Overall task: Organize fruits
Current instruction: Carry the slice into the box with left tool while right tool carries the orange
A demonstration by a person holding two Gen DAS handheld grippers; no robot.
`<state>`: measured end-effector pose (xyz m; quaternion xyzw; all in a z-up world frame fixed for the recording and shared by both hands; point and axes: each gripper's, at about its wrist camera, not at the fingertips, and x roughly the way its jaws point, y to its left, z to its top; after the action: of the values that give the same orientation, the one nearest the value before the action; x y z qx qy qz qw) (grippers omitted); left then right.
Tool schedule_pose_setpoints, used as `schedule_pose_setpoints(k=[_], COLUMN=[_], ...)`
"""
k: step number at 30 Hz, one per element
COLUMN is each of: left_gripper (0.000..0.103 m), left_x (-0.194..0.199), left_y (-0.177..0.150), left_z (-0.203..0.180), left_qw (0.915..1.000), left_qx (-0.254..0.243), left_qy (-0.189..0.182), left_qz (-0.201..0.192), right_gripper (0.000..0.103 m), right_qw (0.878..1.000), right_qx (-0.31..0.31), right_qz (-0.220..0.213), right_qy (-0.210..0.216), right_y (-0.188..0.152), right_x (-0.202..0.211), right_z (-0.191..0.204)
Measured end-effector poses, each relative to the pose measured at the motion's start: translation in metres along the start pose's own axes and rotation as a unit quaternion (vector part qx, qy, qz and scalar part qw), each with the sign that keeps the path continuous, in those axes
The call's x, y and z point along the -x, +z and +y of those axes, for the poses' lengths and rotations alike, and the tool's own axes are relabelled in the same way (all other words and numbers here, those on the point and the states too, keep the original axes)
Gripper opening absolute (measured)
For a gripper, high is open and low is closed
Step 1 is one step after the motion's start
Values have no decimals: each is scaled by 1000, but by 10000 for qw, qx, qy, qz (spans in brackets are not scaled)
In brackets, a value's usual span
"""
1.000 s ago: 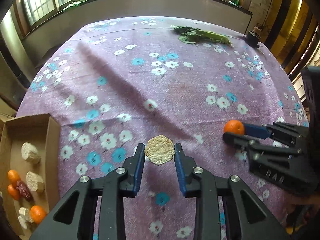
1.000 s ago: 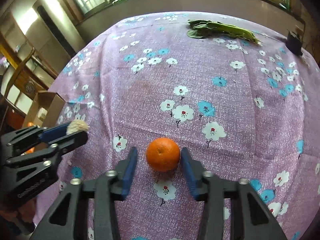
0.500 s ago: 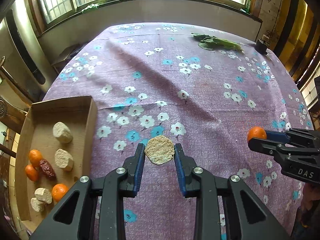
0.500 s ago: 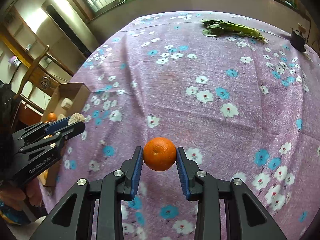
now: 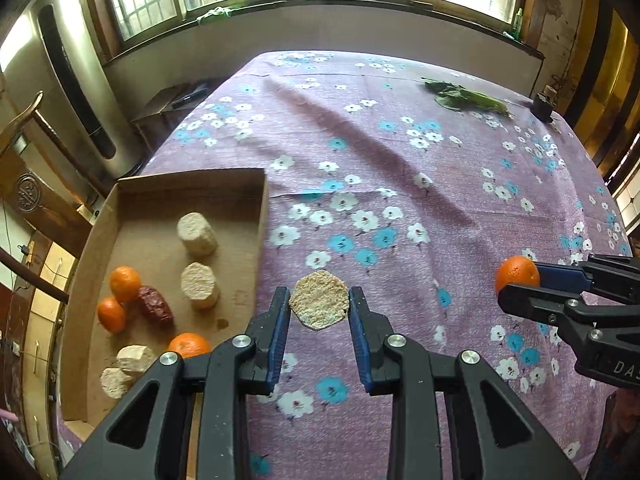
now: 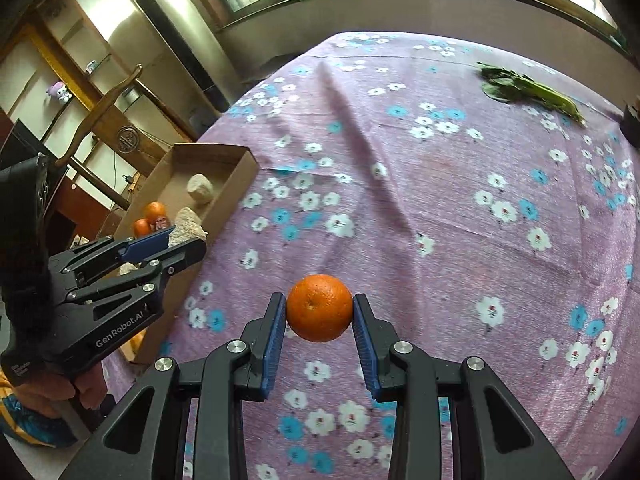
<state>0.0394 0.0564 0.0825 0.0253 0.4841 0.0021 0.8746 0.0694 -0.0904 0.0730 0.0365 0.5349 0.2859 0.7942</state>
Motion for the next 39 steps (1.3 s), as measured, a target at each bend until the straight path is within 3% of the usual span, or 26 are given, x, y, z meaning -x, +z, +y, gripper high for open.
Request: schedule_pose_setpoints(k=[22, 39], left_gripper=[28, 28], left_x=[21, 9], left_y=[-25, -36], left_z=[96, 139], left_qw=[9977, 9945], left_qx=[576, 883], left_qy=[354, 537], left_qz=[-34, 142], right_gripper=[37, 37], right_qw=[9946, 9882], right_qx=[948, 1321], right_qz=[242, 513], right_qy=[341, 577], right_y=[17, 26], right_x=[-35, -68], right_z=[120, 159])
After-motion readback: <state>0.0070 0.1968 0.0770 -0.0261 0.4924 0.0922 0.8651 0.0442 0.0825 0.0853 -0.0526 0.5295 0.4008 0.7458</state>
